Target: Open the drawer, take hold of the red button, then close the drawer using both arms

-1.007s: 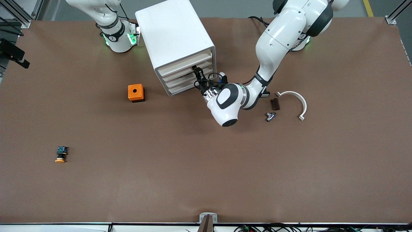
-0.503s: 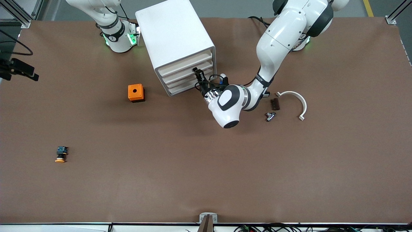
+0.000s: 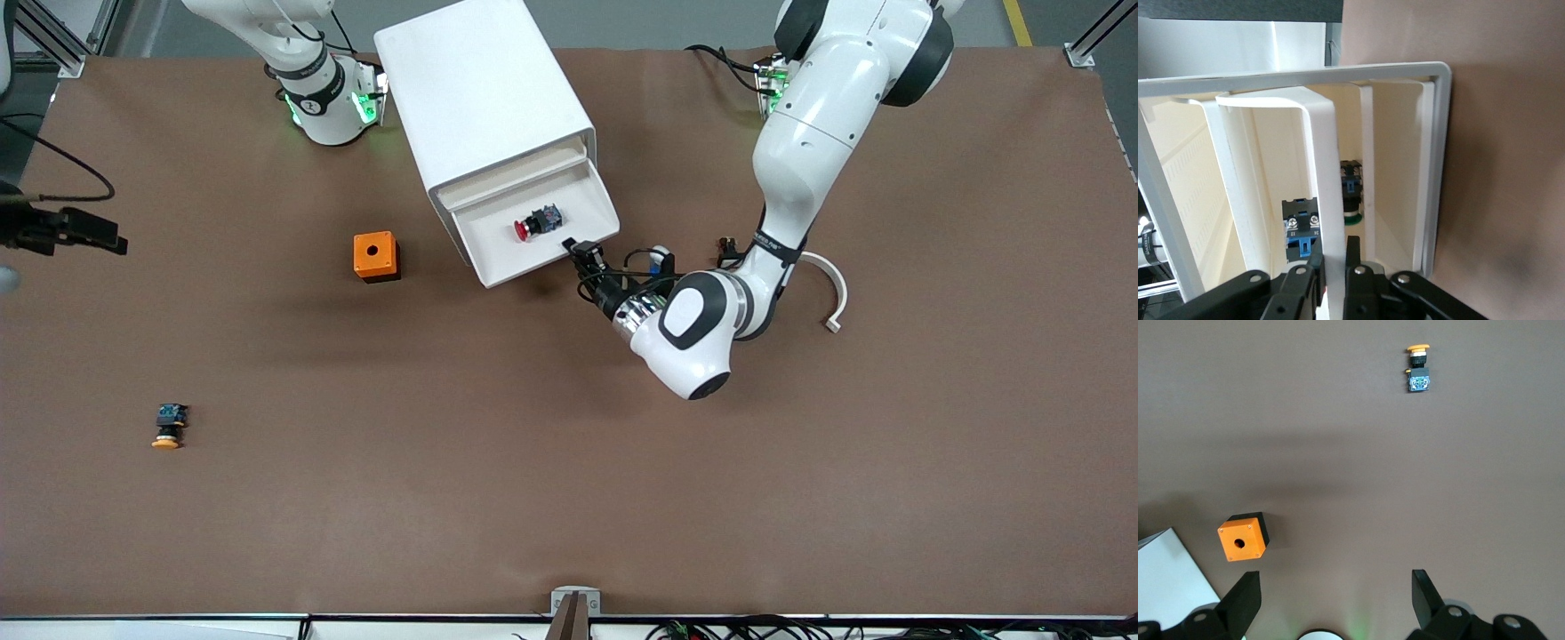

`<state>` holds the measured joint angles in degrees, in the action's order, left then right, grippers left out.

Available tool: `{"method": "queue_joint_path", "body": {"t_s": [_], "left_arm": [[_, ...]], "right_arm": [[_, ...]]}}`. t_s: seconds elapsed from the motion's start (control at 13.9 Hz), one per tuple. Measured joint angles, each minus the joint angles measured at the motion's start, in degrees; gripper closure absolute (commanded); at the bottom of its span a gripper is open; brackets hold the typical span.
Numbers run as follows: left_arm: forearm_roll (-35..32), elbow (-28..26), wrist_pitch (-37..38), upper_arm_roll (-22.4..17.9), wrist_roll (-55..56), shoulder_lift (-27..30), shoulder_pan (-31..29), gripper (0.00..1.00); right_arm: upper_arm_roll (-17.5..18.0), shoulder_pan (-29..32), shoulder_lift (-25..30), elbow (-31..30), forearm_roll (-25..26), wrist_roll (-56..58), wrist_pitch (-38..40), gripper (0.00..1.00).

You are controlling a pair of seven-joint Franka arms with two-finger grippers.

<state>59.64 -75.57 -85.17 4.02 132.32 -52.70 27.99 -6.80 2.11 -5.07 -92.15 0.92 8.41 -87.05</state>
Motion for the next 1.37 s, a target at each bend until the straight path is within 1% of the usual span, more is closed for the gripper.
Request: {"method": "queue_joint_path", "body": {"t_s": [0.07,0.14,0.22,0.29,0.36,0.5,0.65,0.79,0.93,1.15,1.37], "left_arm": [[0.0,0.22,-0.03,-0.26,-0.59,0.0,0.04,0.93],[0.02,0.39,-0.05,-0.52,-1.0,0.0,0.05,0.85],[0.06,0.53,-0.05,-0.76,-1.3,0.01,-0.05,0.68],[0.1,0.64,-0.13,-0.98,-1.56,0.01,-0.28,0.44],[0.11,0.7,-0.5,-1.25,-2.33,0.0,-0.61,0.16],[0.11,0.7,-1.01,-1.77,-3.94,-0.01,-1.52,0.08],[0.11,0.71,-1.2,-2.07,-4.44,-0.01,-2.39,0.03],[0.11,1.22,-1.42,-2.13,-4.68,-0.01,-3.65,0.02],[0.11,2.7,-1.49,-2.6,-5.05,0.0,-5.07,0.02],[0.1,3.92,-1.48,-6.6,-8.53,0.07,-5.75,0.02],[-0.25,4.61,-1.39,-11.15,-12.25,0.81,-5.88,0.01]], "right_arm": [[-0.02,0.29,-1.25,0.48,0.0,0.02,-0.17,0.0],[-0.03,0.34,-2.02,0.96,0.0,-0.02,-0.17,0.0],[0.05,0.31,-2.31,1.32,0.0,-0.68,-0.16,0.0],[0.2,0.21,-2.32,1.58,-0.1,-2.96,-0.1,0.0],[0.42,-0.11,-2.31,1.8,-0.33,-6.27,0.01,0.0],[0.97,-2.74,-2.31,1.89,-1.2,-15.48,0.1,0.0],[1.42,-7.66,-2.31,1.92,-1.96,-28.21,0.07,0.0],[1.81,-13.46,-2.32,1.94,-2.54,-40.4,-0.62,0.0],[1.97,-18.79,-2.34,1.94,-3.63,-51.74,-3.06,0.0],[1.99,-25.43,-3.49,1.63,-4.43,-66.56,-7.26,0.0],[2.01,-31.39,-7.16,1.2,-4.75,-81.6,-13.13,0.0]]}}
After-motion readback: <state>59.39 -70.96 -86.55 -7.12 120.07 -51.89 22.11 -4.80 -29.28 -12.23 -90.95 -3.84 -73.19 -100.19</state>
